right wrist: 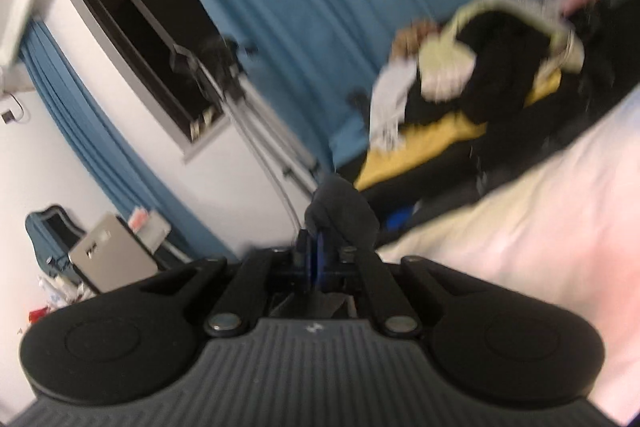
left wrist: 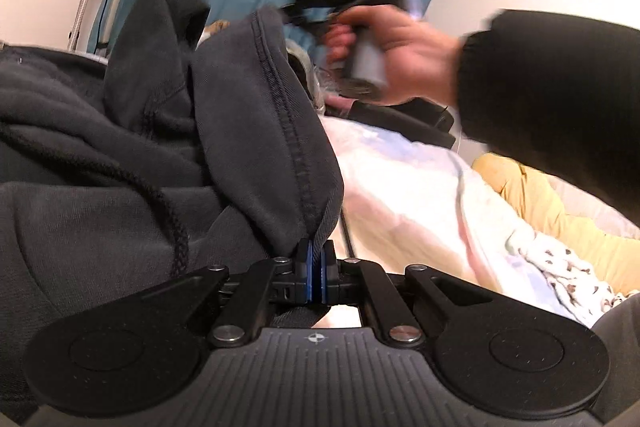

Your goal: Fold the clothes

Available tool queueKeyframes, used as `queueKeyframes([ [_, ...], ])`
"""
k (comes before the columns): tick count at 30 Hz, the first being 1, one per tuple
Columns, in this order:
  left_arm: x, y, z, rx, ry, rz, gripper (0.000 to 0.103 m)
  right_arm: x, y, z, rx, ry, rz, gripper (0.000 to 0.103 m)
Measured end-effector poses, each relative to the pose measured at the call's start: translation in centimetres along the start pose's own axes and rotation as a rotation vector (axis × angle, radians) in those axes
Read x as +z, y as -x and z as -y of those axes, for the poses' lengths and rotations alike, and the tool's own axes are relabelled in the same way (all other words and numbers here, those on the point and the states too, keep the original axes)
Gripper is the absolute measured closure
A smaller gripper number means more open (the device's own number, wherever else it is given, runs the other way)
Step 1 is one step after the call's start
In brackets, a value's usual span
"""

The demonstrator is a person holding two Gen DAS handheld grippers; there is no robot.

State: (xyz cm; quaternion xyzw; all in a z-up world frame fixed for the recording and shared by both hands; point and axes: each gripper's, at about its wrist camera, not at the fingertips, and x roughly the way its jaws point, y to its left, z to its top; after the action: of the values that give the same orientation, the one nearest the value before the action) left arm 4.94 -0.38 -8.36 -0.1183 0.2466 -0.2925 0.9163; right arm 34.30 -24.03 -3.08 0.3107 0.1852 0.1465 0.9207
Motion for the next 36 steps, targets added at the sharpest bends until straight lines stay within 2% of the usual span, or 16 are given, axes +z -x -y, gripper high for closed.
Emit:
queueKeyframes([
  [3,0.2,1.2,1.1,-0.007,-0.036,0.025,0.098,1.7,6.9,0.8,-0.028,0.010,0.108,0.100],
  [6,0.0,2.5,2.4,-0.023,-0.070,0.025,0.098,2.7,15.9,2.9,-0.074,-0.074,0.265,0.100],
  [9,-0.3,3.4,3.7,-0.038,-0.098,0.002,0.098,1.7,24.9,6.4,-0.220,-0.165,0.376,0.099],
  [12,-0.7,4.0,4.8,-0.025,-0.118,-0.039,0.098,-1.1,31.6,11.8,-0.360,-0.330,0.414,0.099],
  [15,-0.9,3.7,5.5,0.012,-0.096,-0.094,0.094,-4.4,34.7,17.4,-0.456,-0.542,0.287,0.099],
  [18,-0.7,3.0,5.3,0.045,-0.056,-0.159,0.088,-6.4,34.8,20.4,-0.515,-0.641,0.149,0.098],
  [20,-0.6,3.3,4.9,0.077,-0.022,-0.187,0.067,-6.6,35.0,20.8,-0.510,-0.670,0.152,0.095],
  [21,-0.4,3.8,4.6,0.090,0.001,-0.187,0.046,-6.7,35.0,21.0,-0.507,-0.684,0.155,0.093],
  [22,-0.1,4.7,4.3,0.100,0.031,-0.171,0.035,-6.8,35.1,21.2,-0.505,-0.698,0.157,0.089],
  [23,0.2,5.9,3.9,0.107,0.067,-0.150,0.032,-6.9,35.2,21.4,-0.502,-0.713,0.160,0.086],
  [25,1.4,8.4,2.5,0.124,0.156,-0.100,0.021,-7.6,34.8,21.2,-0.519,-0.724,0.125,0.068],
  [27,2.5,11.4,0.0,0.196,0.285,-0.039,0.017,-8.2,34.7,21.4,-0.538,-0.746,0.101,0.059],
  [30,3.3,16.4,-4.9,0.367,0.517,0.034,0.015,-9.2,35.1,22.0,-0.554,-0.799,0.093,0.053],
  [33,2.8,21.6,-10.4,0.550,0.767,0.160,0.015,-9.5,35.4,22.0,-0.535,-0.831,0.094,0.046],
  [36,1.1,26.1,-14.7,0.720,1.011,0.312,0.015,-9.2,35.5,21.1,-0.547,-0.804,0.083,0.046],
])
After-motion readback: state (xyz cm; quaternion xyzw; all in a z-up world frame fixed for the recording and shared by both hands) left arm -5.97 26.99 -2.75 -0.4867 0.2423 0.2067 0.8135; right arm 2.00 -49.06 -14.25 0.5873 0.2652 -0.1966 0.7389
